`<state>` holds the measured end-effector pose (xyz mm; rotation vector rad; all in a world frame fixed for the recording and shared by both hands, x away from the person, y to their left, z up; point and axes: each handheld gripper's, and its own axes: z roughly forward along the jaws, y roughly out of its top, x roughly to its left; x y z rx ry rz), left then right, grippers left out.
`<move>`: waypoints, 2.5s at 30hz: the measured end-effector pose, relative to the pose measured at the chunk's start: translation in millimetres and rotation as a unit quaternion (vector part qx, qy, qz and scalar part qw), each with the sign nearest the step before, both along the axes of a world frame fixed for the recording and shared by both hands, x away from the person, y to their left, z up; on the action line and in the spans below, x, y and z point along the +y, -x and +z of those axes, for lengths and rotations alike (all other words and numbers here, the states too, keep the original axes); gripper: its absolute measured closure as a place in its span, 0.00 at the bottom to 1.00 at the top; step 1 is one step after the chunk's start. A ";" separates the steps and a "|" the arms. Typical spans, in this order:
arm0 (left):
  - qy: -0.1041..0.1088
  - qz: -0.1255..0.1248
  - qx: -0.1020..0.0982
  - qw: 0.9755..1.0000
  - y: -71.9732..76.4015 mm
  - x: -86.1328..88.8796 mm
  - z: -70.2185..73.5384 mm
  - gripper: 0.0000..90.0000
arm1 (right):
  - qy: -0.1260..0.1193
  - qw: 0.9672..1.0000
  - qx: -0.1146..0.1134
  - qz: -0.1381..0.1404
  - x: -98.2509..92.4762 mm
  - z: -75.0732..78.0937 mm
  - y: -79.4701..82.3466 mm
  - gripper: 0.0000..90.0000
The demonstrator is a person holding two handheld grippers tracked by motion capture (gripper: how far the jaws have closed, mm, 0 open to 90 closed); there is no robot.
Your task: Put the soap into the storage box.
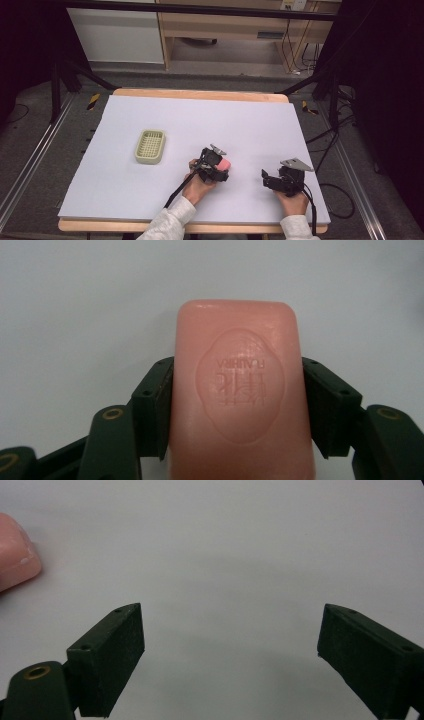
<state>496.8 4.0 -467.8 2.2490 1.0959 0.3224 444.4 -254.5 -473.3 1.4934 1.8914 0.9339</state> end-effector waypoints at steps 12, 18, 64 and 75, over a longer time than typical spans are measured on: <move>0.005 -0.009 -0.015 1.000 5.3 15.5 17.0 0.41 | -0.002 1.000 -0.001 -0.003 0.1 0.9 0.8 0.13; 0.008 -0.007 -0.022 1.000 7.1 32.1 27.8 0.41 | 0.000 1.000 -0.002 -0.004 0.0 0.7 0.9 0.13; 0.025 0.066 -0.057 0.996 13.2 147.5 63.6 0.41 | 0.003 1.000 -0.003 -0.006 -0.4 0.3 1.6 0.13; 0.034 0.099 -0.064 0.992 4.3 169.9 66.6 0.41 | 0.001 1.000 -0.002 -0.004 1.3 -0.3 1.6 0.13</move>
